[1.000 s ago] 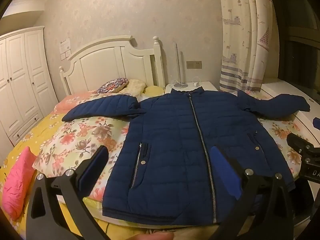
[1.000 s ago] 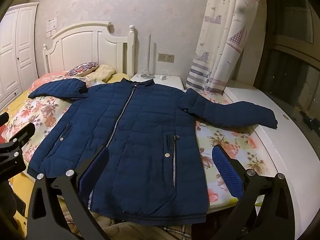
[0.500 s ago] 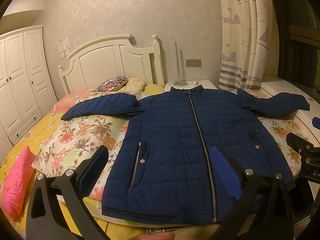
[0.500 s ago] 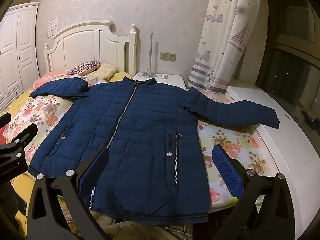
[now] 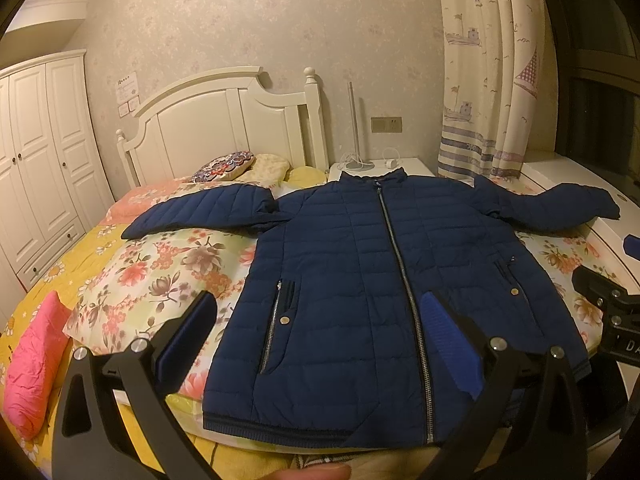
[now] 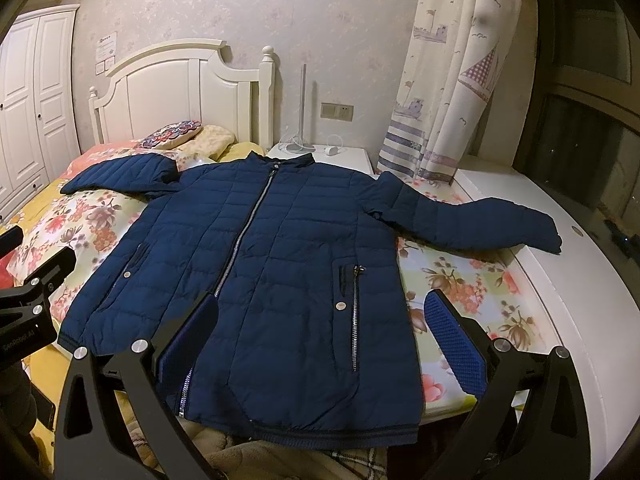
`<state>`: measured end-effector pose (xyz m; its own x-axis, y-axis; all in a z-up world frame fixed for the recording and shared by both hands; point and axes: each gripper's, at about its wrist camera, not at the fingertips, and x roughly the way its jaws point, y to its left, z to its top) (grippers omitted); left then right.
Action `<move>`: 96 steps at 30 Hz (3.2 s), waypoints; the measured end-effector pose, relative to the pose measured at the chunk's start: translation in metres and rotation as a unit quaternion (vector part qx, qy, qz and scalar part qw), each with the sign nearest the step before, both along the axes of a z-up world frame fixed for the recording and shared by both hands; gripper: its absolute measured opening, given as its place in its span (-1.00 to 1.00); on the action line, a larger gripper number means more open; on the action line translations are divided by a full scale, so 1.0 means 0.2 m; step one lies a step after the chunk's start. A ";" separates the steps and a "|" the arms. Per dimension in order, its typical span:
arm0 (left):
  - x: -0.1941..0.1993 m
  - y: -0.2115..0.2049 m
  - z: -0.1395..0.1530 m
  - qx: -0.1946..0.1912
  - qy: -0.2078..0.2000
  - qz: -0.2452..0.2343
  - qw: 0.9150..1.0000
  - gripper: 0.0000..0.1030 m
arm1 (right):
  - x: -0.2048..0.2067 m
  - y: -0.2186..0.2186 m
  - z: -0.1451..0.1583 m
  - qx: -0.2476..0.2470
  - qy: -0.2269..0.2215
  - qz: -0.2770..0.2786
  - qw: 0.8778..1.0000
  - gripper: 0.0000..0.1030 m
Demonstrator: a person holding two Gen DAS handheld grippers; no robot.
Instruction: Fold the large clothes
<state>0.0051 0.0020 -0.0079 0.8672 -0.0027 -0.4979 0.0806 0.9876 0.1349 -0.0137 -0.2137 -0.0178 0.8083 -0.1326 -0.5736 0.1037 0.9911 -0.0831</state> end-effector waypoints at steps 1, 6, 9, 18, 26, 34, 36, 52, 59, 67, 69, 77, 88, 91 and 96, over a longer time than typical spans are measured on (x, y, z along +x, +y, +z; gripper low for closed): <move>0.00 0.00 0.00 0.000 0.000 0.000 1.000 0.96 | 0.00 0.00 0.00 0.000 0.000 0.000 1.000 0.91; 0.00 0.00 0.00 0.000 0.000 0.000 1.000 0.96 | 0.00 0.00 -0.01 0.002 0.001 0.001 1.000 0.91; 0.00 0.00 0.00 0.000 0.001 0.000 1.000 0.96 | 0.00 0.00 -0.01 0.002 0.002 0.000 1.000 0.91; 0.00 0.00 0.00 0.000 0.001 0.000 1.000 0.96 | 0.00 0.01 -0.02 0.004 0.004 0.001 1.000 0.91; 0.00 0.00 -0.02 0.000 0.002 0.000 1.000 0.96 | -0.01 0.02 -0.04 0.006 0.006 0.003 1.000 0.91; 0.00 0.00 -0.02 -0.001 0.002 0.000 1.000 0.96 | 0.00 0.01 -0.04 0.006 0.007 0.003 1.000 0.91; 0.00 0.00 -0.02 0.000 0.002 0.000 1.000 0.96 | 0.00 0.01 -0.03 0.007 0.007 0.003 1.000 0.91; 0.00 0.00 -0.03 0.000 0.004 0.000 1.000 0.96 | 0.00 0.00 -0.04 0.009 0.010 0.004 1.000 0.91; -0.01 0.00 -0.08 0.005 0.010 -0.002 1.000 0.96 | 0.01 0.00 -0.07 0.016 0.013 0.004 1.000 0.91; 0.19 -0.08 -0.19 0.019 0.039 -0.018 0.999 0.96 | 0.16 -0.31 -0.16 0.109 0.030 -0.007 0.994 0.91; 0.32 -0.11 -0.26 0.018 0.060 -0.027 0.998 0.96 | 0.23 -0.47 -0.24 0.144 0.044 -0.036 0.988 0.91; 1.08 -0.23 -0.55 0.046 0.166 -0.037 0.984 0.96 | 0.53 -1.21 -0.51 0.253 0.044 -0.189 0.948 0.91; 1.66 -0.16 -0.73 -0.016 0.221 -0.002 0.975 0.96 | 0.99 -1.80 -0.62 0.275 -0.003 -0.333 0.902 0.82; 1.67 -0.13 -0.76 -0.044 0.219 -0.008 0.975 0.96 | 1.04 -1.90 -0.60 0.268 -0.024 -0.367 0.891 0.56; 1.67 -0.14 -0.78 -0.037 0.217 -0.006 0.975 0.96 | 1.12 -1.78 -0.41 0.203 -0.122 -0.308 0.921 -0.41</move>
